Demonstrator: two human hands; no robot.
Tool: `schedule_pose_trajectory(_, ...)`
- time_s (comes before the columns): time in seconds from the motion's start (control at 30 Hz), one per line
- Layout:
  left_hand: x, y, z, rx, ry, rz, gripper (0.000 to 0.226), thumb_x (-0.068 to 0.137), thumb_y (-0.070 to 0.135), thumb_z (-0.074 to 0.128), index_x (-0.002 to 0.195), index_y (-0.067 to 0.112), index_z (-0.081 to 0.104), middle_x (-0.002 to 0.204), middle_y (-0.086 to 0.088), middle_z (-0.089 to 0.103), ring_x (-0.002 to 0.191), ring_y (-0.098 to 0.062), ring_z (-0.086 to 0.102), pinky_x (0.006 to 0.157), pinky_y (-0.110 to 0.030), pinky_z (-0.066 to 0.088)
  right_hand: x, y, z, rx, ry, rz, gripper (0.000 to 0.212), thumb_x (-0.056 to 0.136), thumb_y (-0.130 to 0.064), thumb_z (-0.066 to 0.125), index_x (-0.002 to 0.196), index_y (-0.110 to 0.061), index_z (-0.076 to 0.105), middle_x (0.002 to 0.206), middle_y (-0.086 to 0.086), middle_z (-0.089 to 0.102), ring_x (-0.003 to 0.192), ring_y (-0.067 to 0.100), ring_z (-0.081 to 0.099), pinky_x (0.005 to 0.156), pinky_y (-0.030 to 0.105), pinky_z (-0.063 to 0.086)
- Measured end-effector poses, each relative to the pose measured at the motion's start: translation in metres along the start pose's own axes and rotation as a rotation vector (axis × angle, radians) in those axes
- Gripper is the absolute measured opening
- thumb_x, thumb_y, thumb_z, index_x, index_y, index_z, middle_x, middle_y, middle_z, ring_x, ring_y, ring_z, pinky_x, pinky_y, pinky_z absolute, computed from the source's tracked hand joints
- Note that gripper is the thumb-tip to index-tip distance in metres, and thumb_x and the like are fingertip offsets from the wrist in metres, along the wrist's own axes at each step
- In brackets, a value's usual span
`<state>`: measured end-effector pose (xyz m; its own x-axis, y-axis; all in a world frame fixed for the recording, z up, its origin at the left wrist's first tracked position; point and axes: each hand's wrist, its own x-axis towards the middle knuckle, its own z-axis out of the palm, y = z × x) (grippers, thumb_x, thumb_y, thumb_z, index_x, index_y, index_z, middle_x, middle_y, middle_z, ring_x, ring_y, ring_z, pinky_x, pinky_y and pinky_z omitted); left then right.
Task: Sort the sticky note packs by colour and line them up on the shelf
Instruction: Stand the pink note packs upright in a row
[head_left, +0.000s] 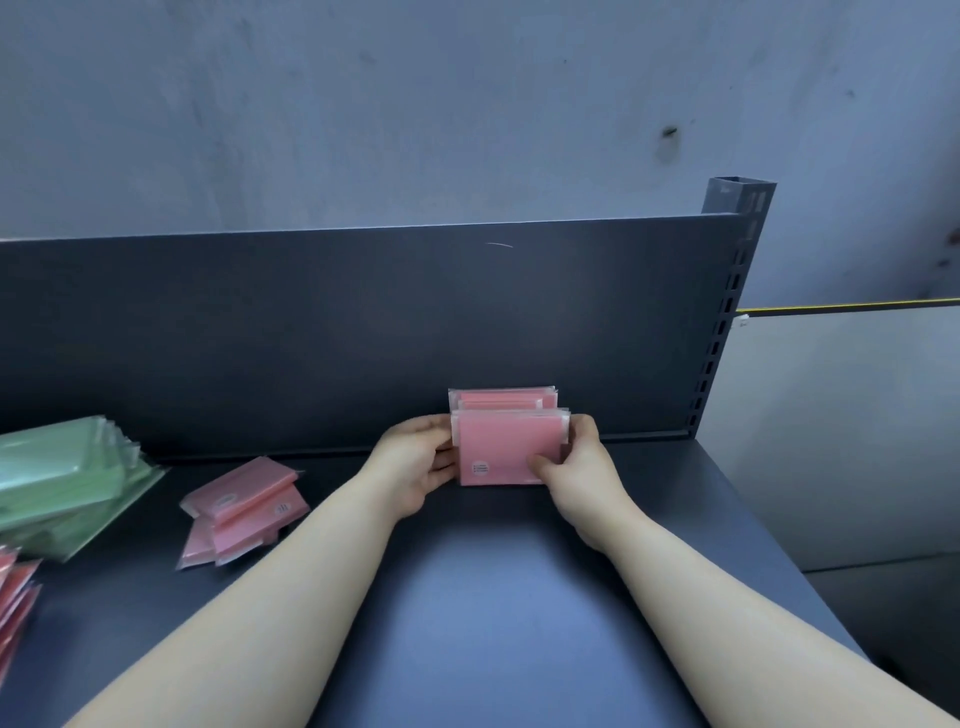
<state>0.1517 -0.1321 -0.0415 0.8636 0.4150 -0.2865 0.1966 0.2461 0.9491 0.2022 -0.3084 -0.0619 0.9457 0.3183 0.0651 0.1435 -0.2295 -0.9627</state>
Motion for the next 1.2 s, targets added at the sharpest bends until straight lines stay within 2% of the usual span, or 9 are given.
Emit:
schedule_pose_trajectory(0.17,0.009,0.006,-0.009,0.15,-0.043,0.013,0.012,0.093,0.006,0.059,0.1,0.011,0.067,0.089,-0.005,0.072,0.081,-0.022,0.068,0.079,-0.035,0.055,0.001,0.0,0.0,0.011,-0.002,-0.011,0.032,0.086,-0.006,0.059,0.109,-0.022,0.042,0.098,-0.007,0.061,0.089,0.009,0.059,0.069,0.017,0.044)
schedule_pose_trajectory(0.4,0.013,0.007,-0.012,0.327,-0.045,0.097,0.015,0.089,0.016,0.067,0.104,0.014,0.066,0.095,-0.004,0.072,0.082,-0.015,0.068,0.068,-0.026,0.054,0.001,0.001,-0.001,0.026,-0.019,-0.023,0.031,0.086,-0.006,0.059,0.108,-0.022,0.045,0.1,-0.006,0.062,0.092,0.012,0.061,0.073,0.02,0.046)
schedule_pose_trajectory(0.53,0.014,0.001,-0.008,0.331,0.012,0.186,0.011,0.089,0.008,0.065,0.095,0.017,0.065,0.094,-0.005,0.068,0.081,-0.017,0.066,0.074,-0.031,0.056,0.001,0.001,-0.001,0.05,-0.06,-0.026,0.037,0.084,-0.005,0.061,0.111,-0.027,0.051,0.102,-0.007,0.065,0.095,0.01,0.062,0.08,0.022,0.049)
schedule_pose_trajectory(0.63,0.013,-0.005,-0.005,0.272,0.01,0.217,0.017,0.089,0.003,0.064,0.101,0.016,0.065,0.097,-0.005,0.068,0.085,-0.018,0.066,0.076,-0.031,0.057,0.002,0.002,0.0,0.126,-0.064,-0.014,0.04,0.083,-0.006,0.066,0.115,-0.027,0.056,0.104,-0.008,0.067,0.097,0.009,0.064,0.085,0.023,0.049)
schedule_pose_trajectory(0.83,0.008,-0.005,-0.005,0.302,0.028,0.256,0.018,0.087,0.001,0.063,0.092,0.018,0.059,0.091,-0.005,0.062,0.08,-0.016,0.062,0.068,-0.029,0.055,0.003,0.003,-0.002,0.196,-0.084,-0.006,0.032,0.083,-0.005,0.069,0.109,-0.022,0.063,0.101,-0.001,0.07,0.096,0.014,0.066,0.084,0.025,0.051)
schedule_pose_trajectory(0.97,0.005,-0.002,-0.01,0.385,-0.019,0.26,0.016,0.09,0.006,0.062,0.095,0.021,0.063,0.093,0.001,0.068,0.081,-0.011,0.062,0.065,-0.024,0.05,0.002,0.001,-0.003,0.205,-0.098,-0.01,0.029,0.084,-0.003,0.068,0.103,-0.025,0.064,0.101,0.0,0.07,0.095,0.014,0.066,0.082,0.022,0.05)
schedule_pose_trajectory(1.03,0.004,0.002,-0.014,0.381,-0.002,0.29,0.014,0.092,0.008,0.061,0.095,0.021,0.063,0.096,0.003,0.069,0.085,-0.012,0.063,0.07,-0.026,0.052,0.002,0.001,-0.003,0.193,-0.091,-0.01,0.03,0.085,-0.003,0.066,0.106,-0.025,0.063,0.103,-0.002,0.069,0.096,0.012,0.064,0.083,0.022,0.048)
schedule_pose_trajectory(1.1,0.003,0.005,-0.021,0.342,0.051,0.319,0.012,0.094,0.008,0.058,0.095,0.019,0.061,0.098,-0.001,0.068,0.089,-0.016,0.063,0.082,-0.034,0.053,0.003,0.002,-0.002,0.172,-0.069,-0.008,0.033,0.086,-0.003,0.064,0.112,-0.024,0.061,0.104,-0.003,0.068,0.099,0.012,0.063,0.087,0.024,0.048)
schedule_pose_trajectory(1.2,0.002,0.005,-0.034,0.223,0.145,0.365,0.01,0.096,0.007,0.054,0.099,0.015,0.06,0.103,-0.008,0.068,0.096,-0.024,0.064,0.09,-0.042,0.051,0.004,0.002,0.001,0.11,-0.028,-0.019,0.033,0.087,-0.004,0.062,0.109,-0.028,0.057,0.102,-0.006,0.066,0.098,0.012,0.062,0.087,0.026,0.048)
